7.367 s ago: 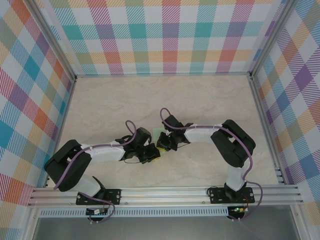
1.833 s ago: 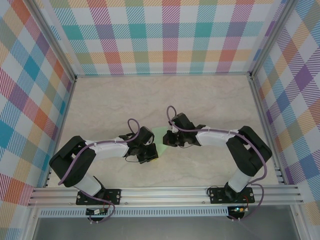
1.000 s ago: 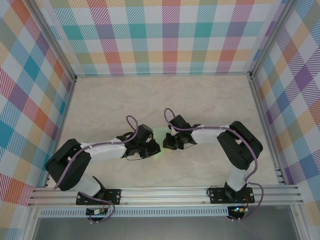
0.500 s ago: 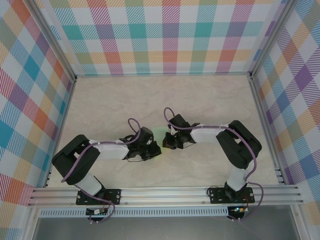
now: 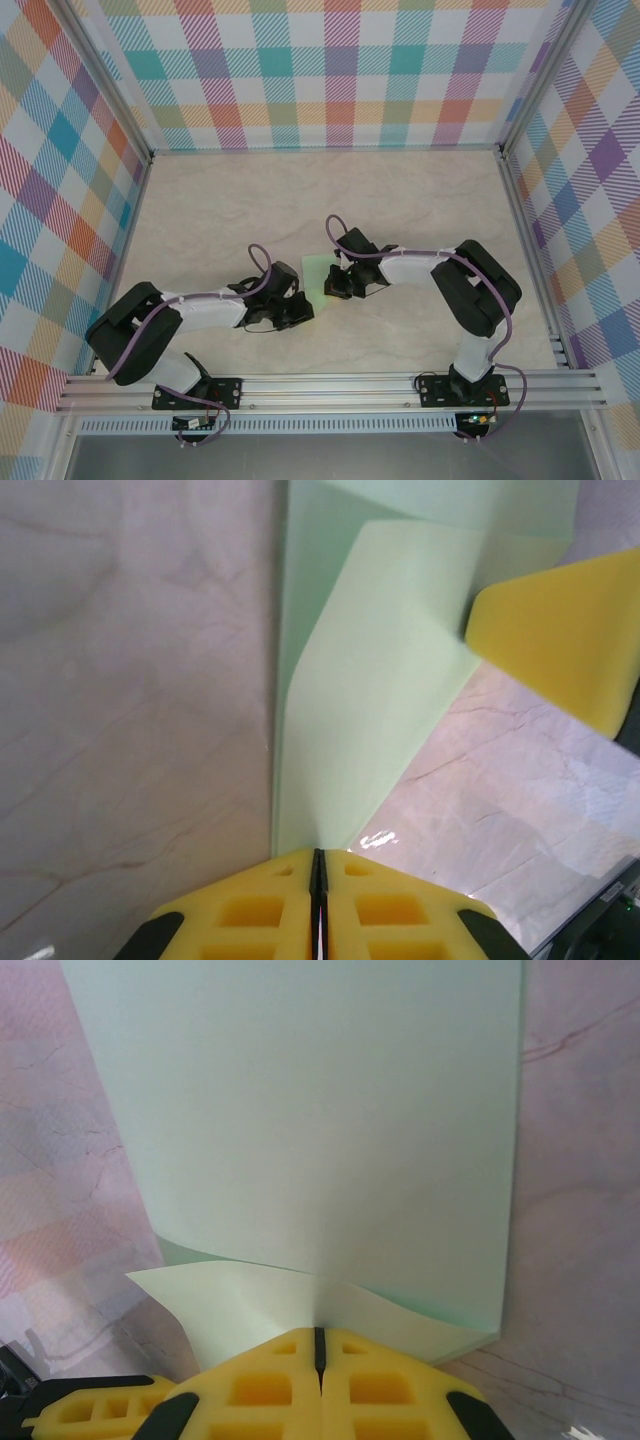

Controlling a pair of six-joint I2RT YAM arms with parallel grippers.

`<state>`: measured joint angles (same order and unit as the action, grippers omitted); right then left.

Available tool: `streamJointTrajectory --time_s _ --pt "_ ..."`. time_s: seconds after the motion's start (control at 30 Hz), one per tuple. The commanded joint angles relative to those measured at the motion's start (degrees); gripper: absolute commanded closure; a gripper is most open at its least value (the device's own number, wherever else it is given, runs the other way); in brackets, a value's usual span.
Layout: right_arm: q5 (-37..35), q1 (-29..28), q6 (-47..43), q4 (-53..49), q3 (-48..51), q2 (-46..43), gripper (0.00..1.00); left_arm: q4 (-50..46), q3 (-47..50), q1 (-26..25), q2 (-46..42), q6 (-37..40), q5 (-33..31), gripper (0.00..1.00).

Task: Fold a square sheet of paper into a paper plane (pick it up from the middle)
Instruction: Third fold the triangle at the center of the table.

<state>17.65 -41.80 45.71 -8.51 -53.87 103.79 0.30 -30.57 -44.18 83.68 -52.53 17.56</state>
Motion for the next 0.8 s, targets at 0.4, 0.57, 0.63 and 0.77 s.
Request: streamJointTrajectory --time_s 0.4,0.57,0.63,0.77 --pt "-4.6 0.2 0.3 -3.7 -0.5 4.5 0.95 -20.9 -4.1 -1.7 0.9 8.9 1.2 0.89" --pt "-4.6 0.2 0.5 -3.5 -0.8 5.2 0.96 -22.2 -7.8 -1.8 -2.5 9.2 -2.5 0.91" --pt "-4.5 0.2 0.5 -3.4 -0.9 5.4 0.96 -19.8 -8.3 -1.7 -4.7 8.2 -4.1 0.91" --pt "-4.5 0.2 0.8 -3.5 -1.2 6.0 0.96 -13.0 -8.3 -1.7 -4.2 6.7 -5.1 0.9"
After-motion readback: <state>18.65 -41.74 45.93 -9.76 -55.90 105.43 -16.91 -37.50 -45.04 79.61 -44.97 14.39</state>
